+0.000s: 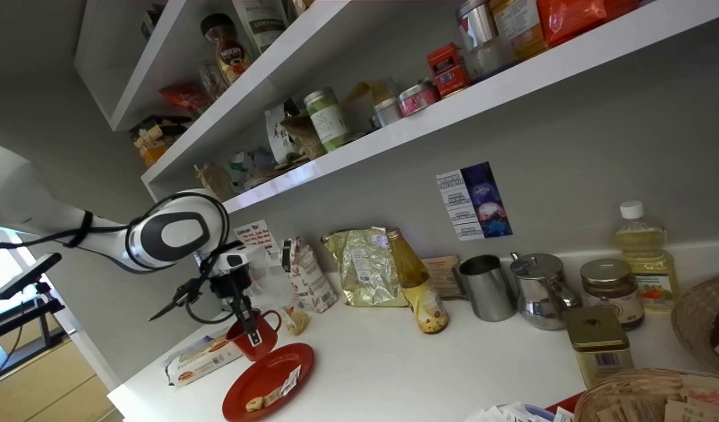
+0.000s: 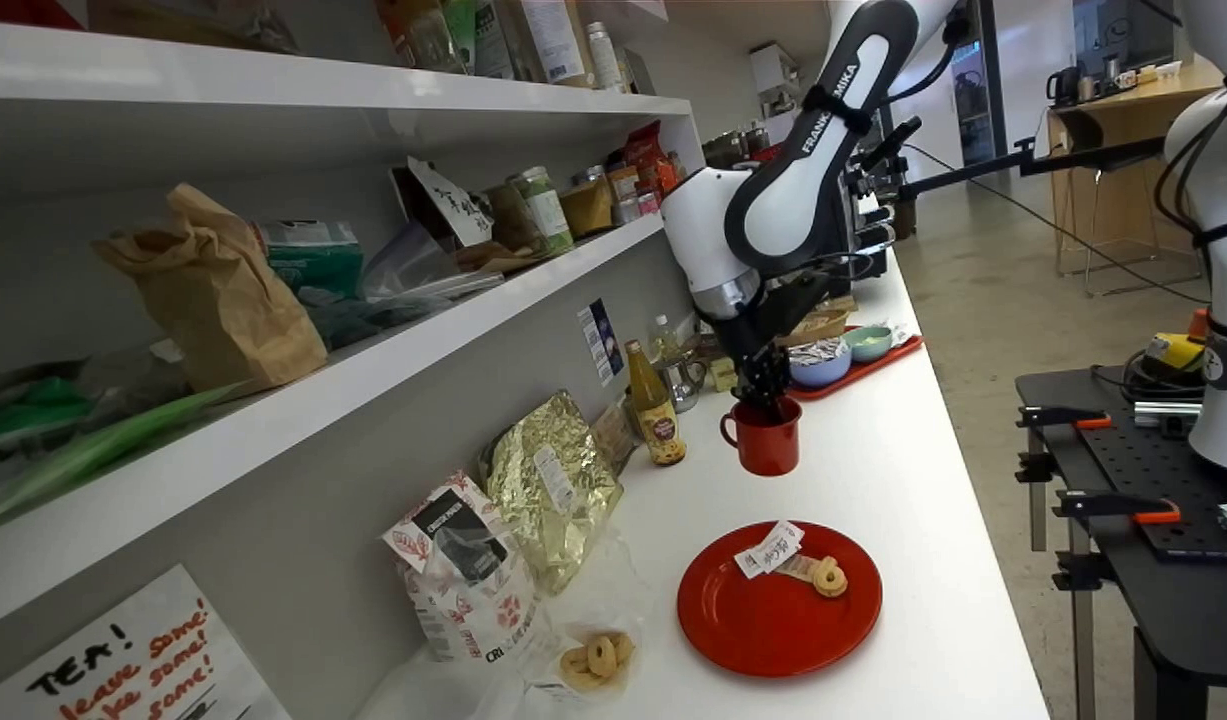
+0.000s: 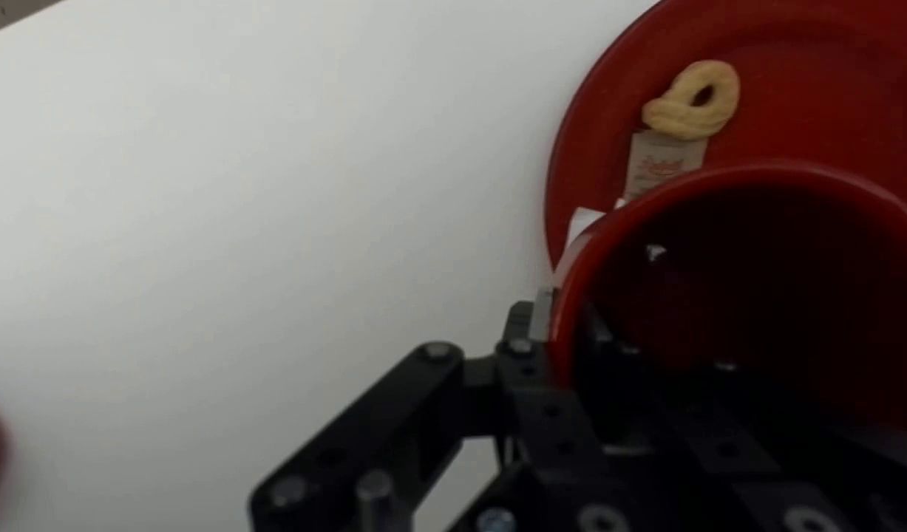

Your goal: Put the orange cup on the orange plate

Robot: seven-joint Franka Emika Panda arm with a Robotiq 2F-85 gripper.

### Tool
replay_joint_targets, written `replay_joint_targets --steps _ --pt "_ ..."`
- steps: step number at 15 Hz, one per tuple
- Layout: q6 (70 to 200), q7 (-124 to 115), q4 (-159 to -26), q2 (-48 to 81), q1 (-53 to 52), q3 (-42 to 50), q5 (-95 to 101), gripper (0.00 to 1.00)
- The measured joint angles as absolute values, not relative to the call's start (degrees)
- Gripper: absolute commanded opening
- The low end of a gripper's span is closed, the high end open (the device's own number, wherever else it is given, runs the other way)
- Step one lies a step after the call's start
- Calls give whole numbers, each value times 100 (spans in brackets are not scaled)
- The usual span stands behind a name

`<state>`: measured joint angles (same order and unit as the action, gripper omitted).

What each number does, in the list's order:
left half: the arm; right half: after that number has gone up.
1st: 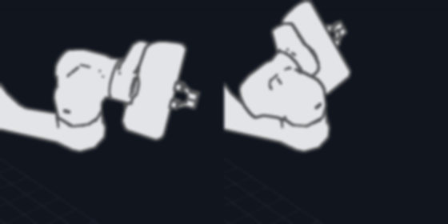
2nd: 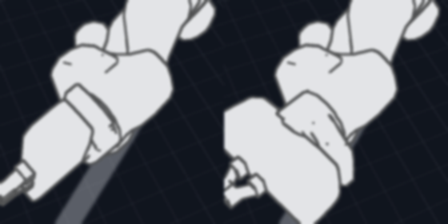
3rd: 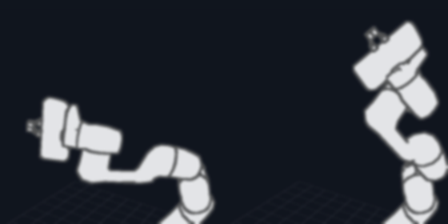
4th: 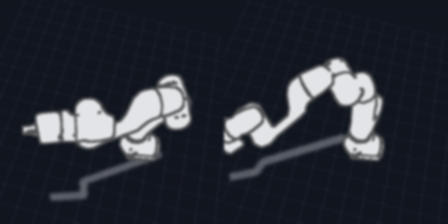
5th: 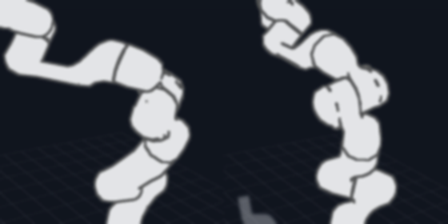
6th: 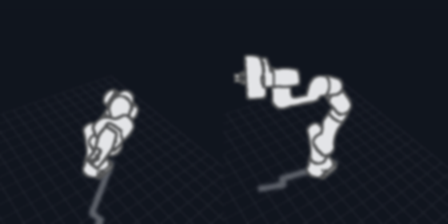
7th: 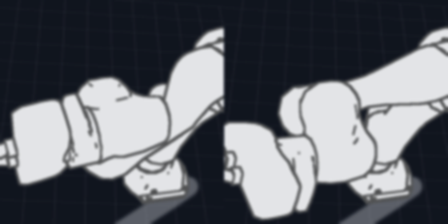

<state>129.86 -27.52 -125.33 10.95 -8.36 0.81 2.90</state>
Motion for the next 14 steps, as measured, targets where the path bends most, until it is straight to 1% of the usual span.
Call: replay_joint_targets --steps 6,14 --pt "12815 -3162 -11923 1312 -1223 -394 396 2" --pt "12763 -3376 -10937 2716 -1503 -471 396 2"
